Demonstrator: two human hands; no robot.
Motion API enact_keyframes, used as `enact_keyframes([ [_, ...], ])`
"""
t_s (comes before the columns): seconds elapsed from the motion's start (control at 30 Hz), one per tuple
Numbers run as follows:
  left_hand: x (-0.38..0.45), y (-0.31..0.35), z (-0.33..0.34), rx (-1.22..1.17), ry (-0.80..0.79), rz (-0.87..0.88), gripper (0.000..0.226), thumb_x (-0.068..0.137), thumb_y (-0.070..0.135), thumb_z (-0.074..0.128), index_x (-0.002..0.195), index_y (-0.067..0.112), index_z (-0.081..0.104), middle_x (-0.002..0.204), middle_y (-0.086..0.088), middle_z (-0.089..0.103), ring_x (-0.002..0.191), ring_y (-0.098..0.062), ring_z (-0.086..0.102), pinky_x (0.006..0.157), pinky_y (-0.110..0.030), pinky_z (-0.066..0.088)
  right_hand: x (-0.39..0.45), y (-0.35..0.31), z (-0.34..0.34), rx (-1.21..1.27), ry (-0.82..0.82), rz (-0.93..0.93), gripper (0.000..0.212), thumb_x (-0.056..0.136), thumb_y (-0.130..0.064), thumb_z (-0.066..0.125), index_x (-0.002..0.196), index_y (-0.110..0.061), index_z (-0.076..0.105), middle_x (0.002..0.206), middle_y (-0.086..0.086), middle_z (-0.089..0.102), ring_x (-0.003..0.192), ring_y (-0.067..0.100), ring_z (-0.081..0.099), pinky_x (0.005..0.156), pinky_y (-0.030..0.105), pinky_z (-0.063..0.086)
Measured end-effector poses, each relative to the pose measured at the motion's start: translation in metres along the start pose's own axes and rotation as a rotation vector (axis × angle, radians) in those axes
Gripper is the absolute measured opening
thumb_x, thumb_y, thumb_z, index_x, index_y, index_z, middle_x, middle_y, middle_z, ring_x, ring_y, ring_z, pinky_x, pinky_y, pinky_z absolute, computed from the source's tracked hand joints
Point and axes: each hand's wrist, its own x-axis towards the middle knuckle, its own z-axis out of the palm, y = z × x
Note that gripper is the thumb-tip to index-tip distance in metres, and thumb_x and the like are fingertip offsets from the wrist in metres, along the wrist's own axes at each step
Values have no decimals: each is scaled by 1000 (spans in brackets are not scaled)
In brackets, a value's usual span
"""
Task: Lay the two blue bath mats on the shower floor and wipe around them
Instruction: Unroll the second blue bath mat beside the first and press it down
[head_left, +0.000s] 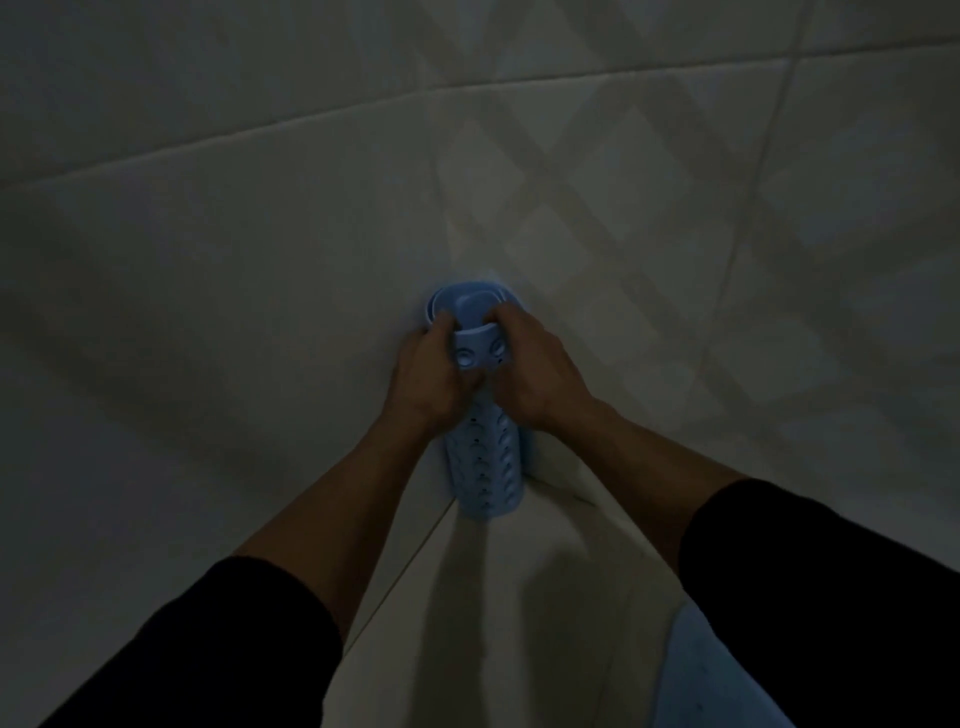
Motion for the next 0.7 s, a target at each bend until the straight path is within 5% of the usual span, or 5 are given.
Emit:
enact_keyframes([
  [0.1,-12,7,-7,-121,2,69,48,71,43,81,101,12,60,90,3,65,70,-6,57,54,-8,38,-14,1,-3,36,40,-59,48,75,-19,64,121,-16,49,121,10,52,106,28,53,81,36,46],
  [0.23,-29,15,-12,-166,108,35,38,70,37,83,75,19,50,65,13,54,54,8,51,49,-10,37,-28,5,-22,109,42,-19,78,79,-21,75,145,-22,33,138,11,47,123,28,49,98,38,45],
  [0.33,-33,28,-26,-111,187,12,47,73,24,84,66,10,40,56,9,40,47,2,42,45,-15,32,-38,7,-46,138,46,78,105,69,-29,85,151,-20,19,148,12,36,133,27,39,107,40,39],
  [0.5,-23,70,-68,-169,84,180,43,72,16,82,67,-1,43,59,-10,47,55,-13,41,52,-30,35,-66,14,-76,181,-24,366,155,43,-30,98,154,-22,-10,162,6,6,148,28,15,116,47,29],
  [0.7,-18,128,-95,-429,-80,343,45,66,15,82,65,-2,40,61,-9,46,58,-16,44,52,-30,36,-110,-3,-121,511,56,408,145,57,2,90,149,-23,-19,149,-11,13,140,11,22,96,27,40],
])
